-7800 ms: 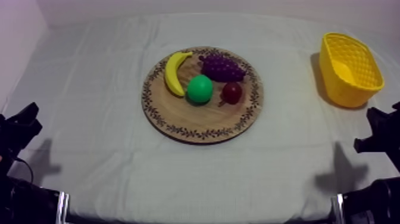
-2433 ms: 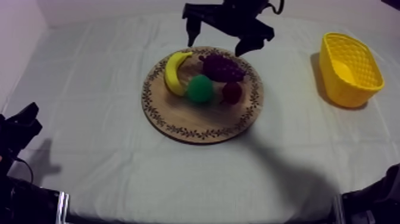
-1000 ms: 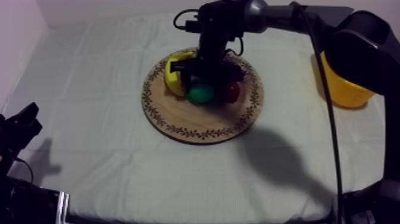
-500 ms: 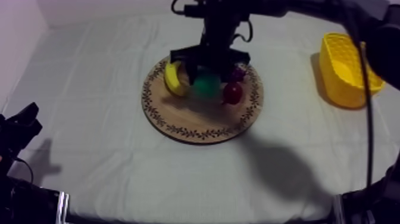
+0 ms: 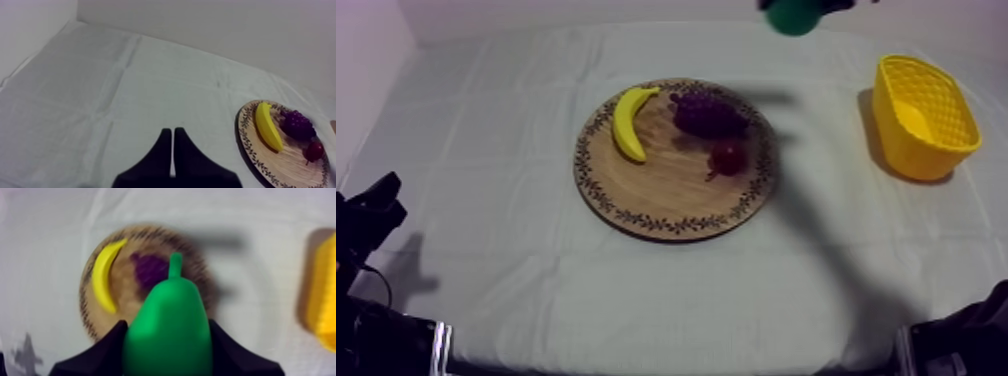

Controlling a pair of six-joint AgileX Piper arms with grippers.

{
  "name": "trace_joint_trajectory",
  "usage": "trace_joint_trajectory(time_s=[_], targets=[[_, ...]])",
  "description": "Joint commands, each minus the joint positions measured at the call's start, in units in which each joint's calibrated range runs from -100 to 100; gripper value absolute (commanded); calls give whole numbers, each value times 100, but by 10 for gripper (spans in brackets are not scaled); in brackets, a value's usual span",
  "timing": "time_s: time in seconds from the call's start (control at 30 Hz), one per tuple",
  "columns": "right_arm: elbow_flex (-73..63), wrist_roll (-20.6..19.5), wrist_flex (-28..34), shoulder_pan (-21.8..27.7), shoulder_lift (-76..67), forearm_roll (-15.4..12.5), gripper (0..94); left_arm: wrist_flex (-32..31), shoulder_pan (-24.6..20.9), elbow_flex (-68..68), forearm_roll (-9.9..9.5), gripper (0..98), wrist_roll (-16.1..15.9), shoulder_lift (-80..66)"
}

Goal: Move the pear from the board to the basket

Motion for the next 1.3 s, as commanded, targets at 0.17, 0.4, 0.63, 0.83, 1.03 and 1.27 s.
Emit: trace_joint_trajectory(time_s=[0.17,0.4,0.63,0.83,1.03,1.27], targets=[[778,320,-258,1394,-546,118,263,-1,-1,3,2,1,1,0],[1623,542,-814,2182,-560,226,280,-1,-1,3,2,1,1,0],[2290,567,-1366,2437,-380,369,311,-1,-1,3,2,1,1,0],[2631,554,-1730,2525,-238,450,645,-1,-1,3,2,1,1,0],[2585,627,-1562,2711,-401,325,849,-1,-1,3,2,1,1,0],[2733,803,-1433,2740,-1762,265,769,-1,-1,3,2,1,1,0]])
